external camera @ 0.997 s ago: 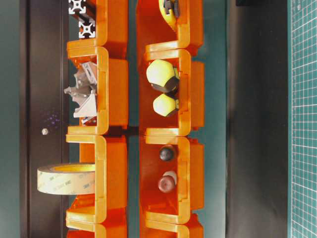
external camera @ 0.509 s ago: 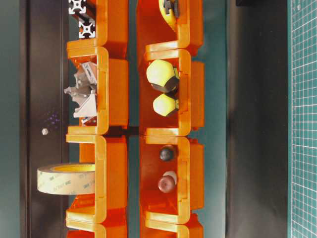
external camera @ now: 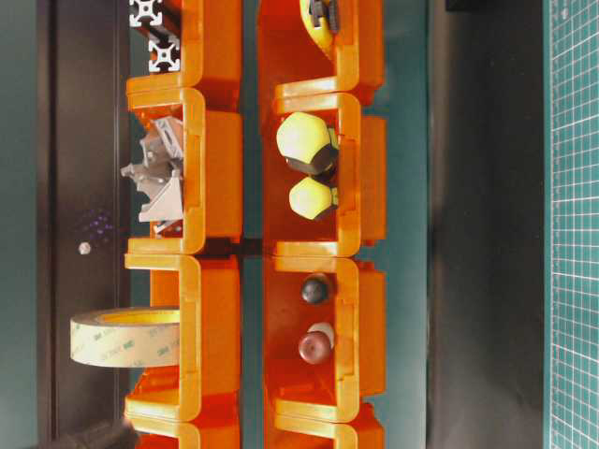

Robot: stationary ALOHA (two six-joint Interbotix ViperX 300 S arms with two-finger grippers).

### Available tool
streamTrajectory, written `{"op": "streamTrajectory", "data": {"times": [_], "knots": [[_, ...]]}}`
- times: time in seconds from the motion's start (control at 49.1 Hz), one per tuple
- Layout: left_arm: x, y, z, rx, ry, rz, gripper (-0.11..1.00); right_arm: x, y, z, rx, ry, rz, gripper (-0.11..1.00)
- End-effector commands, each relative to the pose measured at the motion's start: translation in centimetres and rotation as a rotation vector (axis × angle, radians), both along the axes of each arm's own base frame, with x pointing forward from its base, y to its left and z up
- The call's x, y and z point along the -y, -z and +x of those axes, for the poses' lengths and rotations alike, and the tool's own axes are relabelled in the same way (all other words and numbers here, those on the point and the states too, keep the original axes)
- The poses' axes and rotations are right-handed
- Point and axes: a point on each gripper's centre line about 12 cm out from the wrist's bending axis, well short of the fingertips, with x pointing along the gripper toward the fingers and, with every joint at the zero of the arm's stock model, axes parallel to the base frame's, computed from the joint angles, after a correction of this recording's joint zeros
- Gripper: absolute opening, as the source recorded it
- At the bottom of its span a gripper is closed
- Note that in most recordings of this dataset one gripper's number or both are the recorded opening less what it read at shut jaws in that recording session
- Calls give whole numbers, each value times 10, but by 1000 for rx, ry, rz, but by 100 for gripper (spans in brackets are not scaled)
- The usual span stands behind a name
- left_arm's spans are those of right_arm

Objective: Pick red screwdriver from container rack with left arm.
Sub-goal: 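Move the left gripper toward the red-handled screwdriver in the rack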

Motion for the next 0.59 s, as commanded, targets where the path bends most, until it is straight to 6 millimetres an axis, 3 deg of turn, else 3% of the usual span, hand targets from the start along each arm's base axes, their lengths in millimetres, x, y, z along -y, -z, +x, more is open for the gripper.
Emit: {"op": "streamTrajectory", "data": {"times": [0.0, 0.081, 0.224, 0.57], "knots": [[8, 0, 2, 89, -76, 55, 0, -1, -13, 2, 28, -5, -1, 1], [16, 21, 6, 66, -84, 50, 0, -1, -13, 2, 28, -5, -1, 1], [28, 40, 20, 28, -51, 68, 0, -1, -13, 2, 28, -8, -4, 1], [20, 56, 38, -11, -94, 90, 0, -10, -7, 2, -26, -52, -10, 1]]}}
